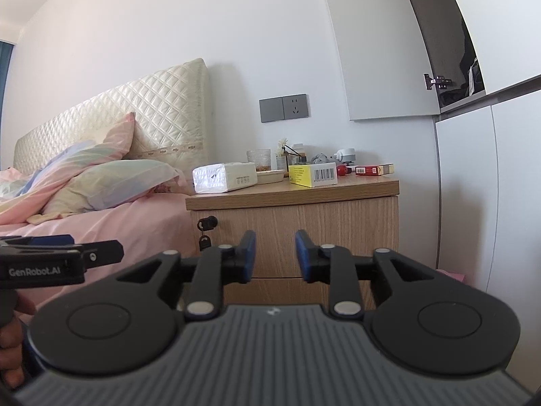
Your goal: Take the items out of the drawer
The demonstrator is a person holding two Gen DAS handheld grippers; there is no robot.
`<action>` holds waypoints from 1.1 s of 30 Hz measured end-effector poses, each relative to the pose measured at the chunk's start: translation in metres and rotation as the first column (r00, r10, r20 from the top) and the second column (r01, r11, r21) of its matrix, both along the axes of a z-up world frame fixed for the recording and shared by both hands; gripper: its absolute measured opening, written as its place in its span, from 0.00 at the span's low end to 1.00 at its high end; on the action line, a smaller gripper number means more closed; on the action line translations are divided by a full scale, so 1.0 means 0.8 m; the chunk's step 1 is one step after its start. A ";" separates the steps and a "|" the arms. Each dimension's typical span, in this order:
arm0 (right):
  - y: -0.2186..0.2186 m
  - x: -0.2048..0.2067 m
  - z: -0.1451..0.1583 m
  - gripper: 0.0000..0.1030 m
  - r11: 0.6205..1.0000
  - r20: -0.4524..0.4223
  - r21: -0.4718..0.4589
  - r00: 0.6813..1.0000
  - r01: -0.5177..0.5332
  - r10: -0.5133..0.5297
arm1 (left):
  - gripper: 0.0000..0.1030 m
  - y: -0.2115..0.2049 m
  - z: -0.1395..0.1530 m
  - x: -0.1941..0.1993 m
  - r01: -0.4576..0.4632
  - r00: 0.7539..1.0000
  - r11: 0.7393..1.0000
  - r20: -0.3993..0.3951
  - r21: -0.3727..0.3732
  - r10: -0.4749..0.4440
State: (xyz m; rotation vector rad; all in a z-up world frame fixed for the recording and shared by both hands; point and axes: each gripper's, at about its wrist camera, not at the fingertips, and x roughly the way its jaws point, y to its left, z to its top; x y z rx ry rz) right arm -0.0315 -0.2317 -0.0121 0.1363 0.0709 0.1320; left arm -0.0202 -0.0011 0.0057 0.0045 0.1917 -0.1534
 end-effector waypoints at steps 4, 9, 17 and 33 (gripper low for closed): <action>-0.002 -0.002 0.000 0.90 1.000 0.017 0.007 1.000 0.012 -0.012 | 0.87 -0.001 0.000 0.000 0.001 1.000 1.000 0.000 0.003 -0.001; -0.006 -0.003 0.000 1.00 0.999 0.021 0.021 0.999 0.024 -0.025 | 0.88 -0.001 -0.001 -0.001 0.004 1.000 1.000 0.000 0.006 -0.004; -0.005 -0.002 -0.001 1.00 1.000 0.010 0.002 1.000 0.007 -0.007 | 0.90 -0.003 -0.001 -0.001 0.003 1.000 1.000 -0.001 0.006 -0.003; 0.001 -0.005 -0.002 1.00 1.000 0.012 -0.009 1.000 -0.006 0.006 | 0.99 -0.005 -0.003 0.002 -0.018 1.000 1.000 -0.009 0.022 0.018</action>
